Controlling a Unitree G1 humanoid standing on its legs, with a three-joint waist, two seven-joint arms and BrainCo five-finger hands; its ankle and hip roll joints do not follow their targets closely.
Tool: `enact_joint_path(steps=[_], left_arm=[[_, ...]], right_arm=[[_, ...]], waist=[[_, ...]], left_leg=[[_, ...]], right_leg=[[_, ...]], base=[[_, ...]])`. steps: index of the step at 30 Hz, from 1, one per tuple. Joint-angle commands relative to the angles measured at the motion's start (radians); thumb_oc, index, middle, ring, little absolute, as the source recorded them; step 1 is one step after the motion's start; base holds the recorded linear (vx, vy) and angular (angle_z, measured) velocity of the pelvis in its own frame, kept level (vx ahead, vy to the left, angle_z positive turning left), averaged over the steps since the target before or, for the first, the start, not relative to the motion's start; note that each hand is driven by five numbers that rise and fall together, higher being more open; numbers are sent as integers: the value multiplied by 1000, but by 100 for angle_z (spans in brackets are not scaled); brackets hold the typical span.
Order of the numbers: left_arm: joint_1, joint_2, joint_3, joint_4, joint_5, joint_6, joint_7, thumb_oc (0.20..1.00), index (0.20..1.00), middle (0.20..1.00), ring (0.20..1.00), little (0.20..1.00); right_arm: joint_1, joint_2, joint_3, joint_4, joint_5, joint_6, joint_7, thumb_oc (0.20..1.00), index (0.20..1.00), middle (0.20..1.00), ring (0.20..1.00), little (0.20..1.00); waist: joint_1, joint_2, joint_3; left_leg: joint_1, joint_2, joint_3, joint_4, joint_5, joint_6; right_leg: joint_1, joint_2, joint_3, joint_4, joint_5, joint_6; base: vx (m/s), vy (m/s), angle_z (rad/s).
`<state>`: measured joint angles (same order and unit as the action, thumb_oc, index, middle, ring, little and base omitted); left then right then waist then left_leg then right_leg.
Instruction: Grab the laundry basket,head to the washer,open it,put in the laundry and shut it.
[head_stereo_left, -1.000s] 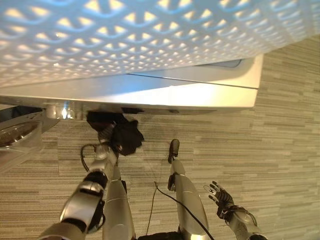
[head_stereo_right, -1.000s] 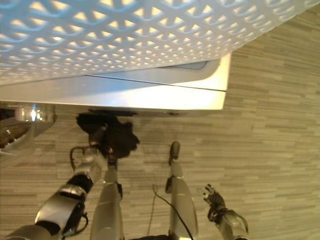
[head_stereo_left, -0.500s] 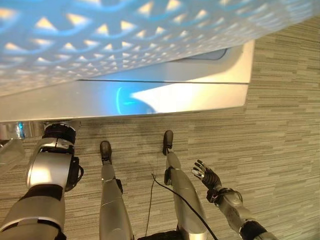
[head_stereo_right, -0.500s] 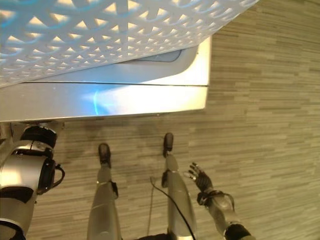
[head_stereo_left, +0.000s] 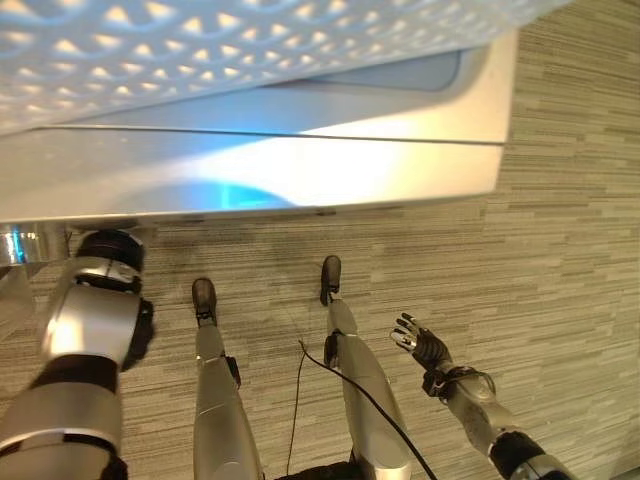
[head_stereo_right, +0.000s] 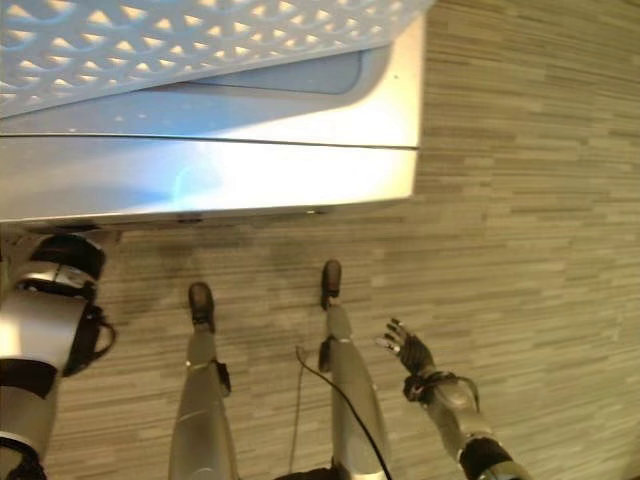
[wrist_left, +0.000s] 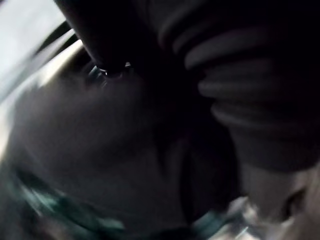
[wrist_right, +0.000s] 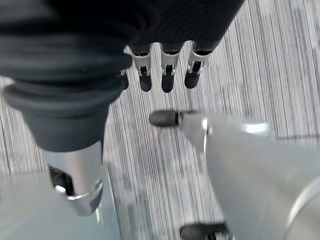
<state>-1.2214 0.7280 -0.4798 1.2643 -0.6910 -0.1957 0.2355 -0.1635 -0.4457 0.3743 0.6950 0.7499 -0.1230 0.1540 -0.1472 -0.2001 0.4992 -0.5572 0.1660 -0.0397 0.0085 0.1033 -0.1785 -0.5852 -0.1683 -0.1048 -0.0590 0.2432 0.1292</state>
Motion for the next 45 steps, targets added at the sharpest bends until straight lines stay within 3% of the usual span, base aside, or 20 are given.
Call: enact_joint_path(steps=[1,4,5,6,7,9,14,19,25,26,28,31,34,35,39,40,41,42,43,45], left_arm=[[-245,24,5,37,251,27,-30,1000,1000,1000,1000,1000],[-270,15,-53,49,422,54,32,1000,1000,1000,1000,1000],[-308,18,-136,31,635,73,121,1000,1000,1000,1000,1000],[-316,21,-177,17,743,88,166,1000,1000,1000,1000,1000],[-316,21,-177,17,744,89,166,1000,1000,1000,1000,1000],[-319,22,-243,2,939,154,227,1000,1000,1000,1000,1000],[-326,28,-295,-1,1061,201,215,1000,1000,1000,1000,1000],[-285,19,-262,-73,1045,198,196,1000,1000,1000,1000,1000],[171,47,23,-433,932,172,125,1000,1000,1000,1000,1000],[390,3,147,-513,859,157,88,1000,1000,1000,1000,1000],[496,-29,198,-550,827,153,67,1000,1000,1000,1000,1000],[764,-167,281,-595,725,131,5,1000,1000,1000,1000,1000],[952,-346,277,-476,613,94,-80,1000,1000,1000,1000,1000],[952,-345,277,-476,613,94,-80,1000,1000,1000,1000,1000],[1044,-464,226,-271,595,86,-136,1000,1000,1000,1000,1000],[1063,-505,209,-163,604,85,-149,1000,1000,1000,1000,1000],[1063,-505,209,-163,604,85,-149,1000,1000,1000,1000,1000],[1068,-521,203,-125,609,88,-151,1000,1000,1000,1000,1000],[1083,-529,221,-65,613,92,-151,1000,1000,1000,1000,1000],[1108,-531,227,-48,614,96,-161,1000,1000,1000,1000,1000]], right_arm=[[18,-47,-9,14,-6,12,24,1000,1000,1000,1000,1000],[24,-49,1,12,-5,13,32,1000,1000,1000,1000,1000],[23,-45,9,17,2,2,39,1000,1000,1000,1000,1000],[23,-44,16,9,5,-8,43,1000,1000,1000,1000,1000],[23,-43,16,9,5,-8,43,1000,1000,1000,1000,1000],[15,-47,28,-3,24,-39,35,1000,1000,1000,1000,1000],[20,-51,45,-17,17,-43,43,1000,1000,1000,1000,1000],[27,-33,34,-1,14,-42,37,1000,1000,1000,1000,1000],[49,31,0,40,-26,-11,34,1000,1000,1000,1000,1000],[40,48,-31,70,-66,10,17,1000,1000,1000,1000,1000],[37,51,-47,81,-92,18,9,1000,1000,1000,1000,1000],[23,51,-86,139,-185,46,-4,1000,1000,1000,1000,1000],[9,49,-113,265,-326,72,-3,1000,1000,1000,1000,1000],[9,49,-113,265,-326,72,-3,1000,1000,1000,1000,1000],[3,66,-133,412,-442,85,-16,1000,1000,1000,1000,1000],[-6,86,-140,473,-477,90,-23,1000,1000,1000,1000,1000],[-6,86,-140,473,-477,90,-23,1000,1000,1000,1000,1000],[-16,100,-143,506,-486,93,-36,1000,1000,1000,1000,1000],[-12,132,-154,550,-483,95,-45,1000,1000,1000,1000,1000],[-6,145,-159,569,-488,100,-54,1000,1000,1000,1000,1000]], waist=[[-2,1,-21],[-1,-2,-20],[-1,-7,-19],[-1,-12,-19],[-1,-12,-19],[0,-23,-19],[5,-25,-17],[17,-11,-17],[69,20,-20],[89,32,-37],[97,37,-44],[118,69,-76],[138,127,-140],[137,126,-142],[133,180,-232],[133,207,-269],[132,206,-271],[136,223,-286],[152,240,-317],[171,240,-342]], left_leg=[[-40,-37,12,47,-37,58],[-45,-36,4,44,-31,58],[-48,-33,0,40,-27,57],[-50,-32,-1,39,-27,56],[-49,-32,-1,39,-27,56],[-48,-26,0,36,-29,54],[-42,-22,2,31,-27,52],[-34,-25,-2,14,-15,50],[14,-30,1,14,-24,51],[44,-34,8,37,-46,60],[60,-39,14,53,-60,65],[122,-62,33,99,-115,88],[222,-117,53,161,-193,133],[219,-118,53,160,-190,133],[318,-177,52,151,-215,172],[369,-184,47,122,-206,182],[366,-185,48,120,-203,182],[390,-179,45,101,-191,185],[435,-164,25,63,-170,183],[451,-162,12,38,-158,181]], right_leg=[[51,-70,33,58,-93,92],[49,-72,29,55,-90,91],[48,-72,28,53,-88,91],[47,-70,28,52,-88,91],[47,-70,28,52,-88,91],[48,-68,27,51,-88,92],[55,-64,26,50,-90,94],[63,-66,21,48,-91,95],[108,-62,12,52,-105,88],[135,-63,16,47,-102,86],[154,-65,19,45,-101,85],[202,-84,39,52,-105,84],[284,-136,61,85,-117,89],[281,-138,61,85,-116,89],[347,-187,55,133,-95,100],[365,-187,45,172,-83,103],[362,-188,45,171,-81,103],[369,-168,38,205,-109,96],[425,-113,9,231,-205,73],[456,-105,-20,222,-217,67]], base=[[0,0,0],[-14,-11,0],[-43,-39,2],[-33,-27,4],[-21,-22,7],[-28,-19,9],[-12,-4,1],[-3,-20,0],[-5,-7,-2],[4,62,-16],[3,94,-33],[42,199,-17],[108,267,-29],[124,225,-8],[102,159,11],[73,95,14],[62,60,12],[66,-28,7],[66,-29,7],[70,-84,4]])
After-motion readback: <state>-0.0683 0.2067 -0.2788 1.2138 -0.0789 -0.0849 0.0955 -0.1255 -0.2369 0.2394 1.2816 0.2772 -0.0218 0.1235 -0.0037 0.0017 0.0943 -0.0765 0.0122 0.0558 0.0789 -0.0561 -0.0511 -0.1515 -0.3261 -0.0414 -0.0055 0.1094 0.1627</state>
